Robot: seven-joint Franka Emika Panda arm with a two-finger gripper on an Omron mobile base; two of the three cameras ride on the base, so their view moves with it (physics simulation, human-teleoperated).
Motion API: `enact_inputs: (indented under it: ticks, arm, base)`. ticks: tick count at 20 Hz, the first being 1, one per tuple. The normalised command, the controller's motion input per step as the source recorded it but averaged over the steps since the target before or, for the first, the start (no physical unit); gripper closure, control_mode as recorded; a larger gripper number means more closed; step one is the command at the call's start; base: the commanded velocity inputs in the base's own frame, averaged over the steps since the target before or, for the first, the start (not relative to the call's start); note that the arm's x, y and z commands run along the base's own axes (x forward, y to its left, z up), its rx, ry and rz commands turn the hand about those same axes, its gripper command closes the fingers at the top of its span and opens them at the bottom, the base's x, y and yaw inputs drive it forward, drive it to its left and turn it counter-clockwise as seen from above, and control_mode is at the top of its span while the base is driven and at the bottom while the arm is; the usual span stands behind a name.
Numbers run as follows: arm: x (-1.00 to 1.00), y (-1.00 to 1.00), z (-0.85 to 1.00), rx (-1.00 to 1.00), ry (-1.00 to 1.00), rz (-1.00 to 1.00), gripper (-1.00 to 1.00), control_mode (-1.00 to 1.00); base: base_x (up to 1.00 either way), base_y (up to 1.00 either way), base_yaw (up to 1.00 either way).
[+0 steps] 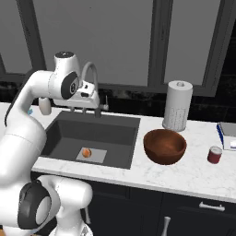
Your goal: Pick the onion from the sink and place it in the bowl. Then pick the bowl and place it in the microwave. Then close the microwave door and press the start button.
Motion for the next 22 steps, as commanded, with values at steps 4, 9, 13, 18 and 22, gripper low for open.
enact_inputs:
  ticks: [4, 9, 13, 18, 22]
  arm:
    - [-0.4, 0.09, -0.12, 0.0, 0.0, 0.01, -1.0, -1.0]
    - [-0.57, 0.06, -0.27, 0.01, 0.02, 0.01, -1.0, -1.0]
    - [-0.56, 0.21, -0.45, 0.0, 0.02, 0.0, -1.0, -1.0]
    - [-0.15, 0.33, -0.63, 0.0, 0.03, 0.0, -1.0, -1.0]
    - [0.24, 0.53, -0.84, 0.0, 0.06, 0.0, -1.0, -1.0]
  base:
    - [0.0, 0.0, 0.0]
    - [0.0, 0.0, 0.0]
    - [0.0, 0.0, 0.0]
    - [0.0, 0.0, 0.0]
    - [0.0, 0.0, 0.0]
